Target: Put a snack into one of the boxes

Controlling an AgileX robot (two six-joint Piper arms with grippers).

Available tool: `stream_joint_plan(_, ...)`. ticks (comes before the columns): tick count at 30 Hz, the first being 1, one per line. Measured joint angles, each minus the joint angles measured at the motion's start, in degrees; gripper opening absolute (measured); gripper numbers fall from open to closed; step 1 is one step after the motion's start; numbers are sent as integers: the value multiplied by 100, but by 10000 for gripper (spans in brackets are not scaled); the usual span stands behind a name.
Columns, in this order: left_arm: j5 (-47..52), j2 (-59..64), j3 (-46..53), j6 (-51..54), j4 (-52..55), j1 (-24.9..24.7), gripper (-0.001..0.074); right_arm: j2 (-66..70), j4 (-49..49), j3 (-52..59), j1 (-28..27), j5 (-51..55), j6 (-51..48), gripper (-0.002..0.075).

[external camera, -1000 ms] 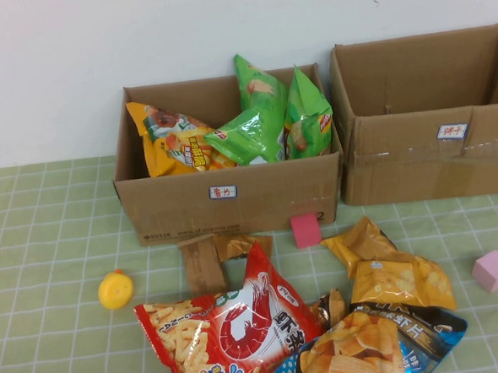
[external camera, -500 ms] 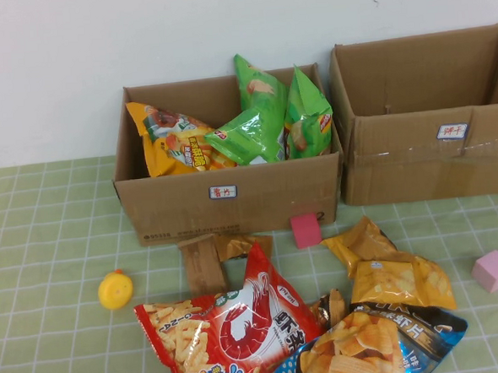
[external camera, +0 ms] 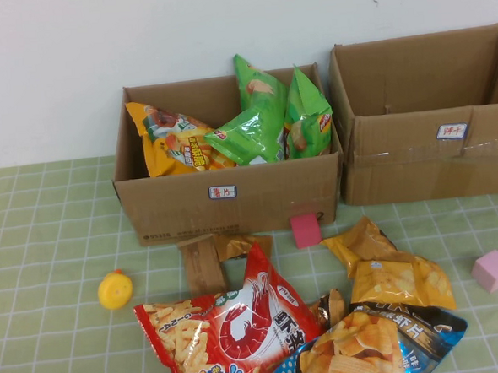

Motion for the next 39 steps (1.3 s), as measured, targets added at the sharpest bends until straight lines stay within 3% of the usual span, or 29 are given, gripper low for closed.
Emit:
stream_joint_plan(5,-140,0,0,-170,-516,0,-1,472,-359,-143,471,3,258,-2)
stream_joint_plan(10,-610,0,11,-894,-3039,0,-1,795,-696,-151,1029,1,1176,-2)
stream_joint_plan(14,-954,0,11,-1019,-4347,0,-1,845,-1037,-151,1402,-37,1880,-2)
stream_joint_plan(18,-1122,0,11,-1048,-4687,0,-1,845,-1705,-151,1457,-241,2907,-2)
stream_joint_plan(21,-1168,0,11,-1048,-4802,0,-1,909,-2748,-151,1461,-435,3890,-2)
stream_joint_plan(26,-1193,0,11,-868,-4861,0,-1,1184,-3418,-151,1461,-797,4170,-2)
stream_joint_plan(31,-1193,0,11,-429,-4894,0,-1,1672,-3228,-151,1461,-1468,4096,12)
stream_joint_plan(34,-1143,0,11,-334,-4894,0,-1,2002,-2814,-151,1461,-1916,3955,97)
stream_joint_plan(39,-1050,0,11,-320,-4897,0,-1,2747,-1988,-422,1461,-2011,3839,435)
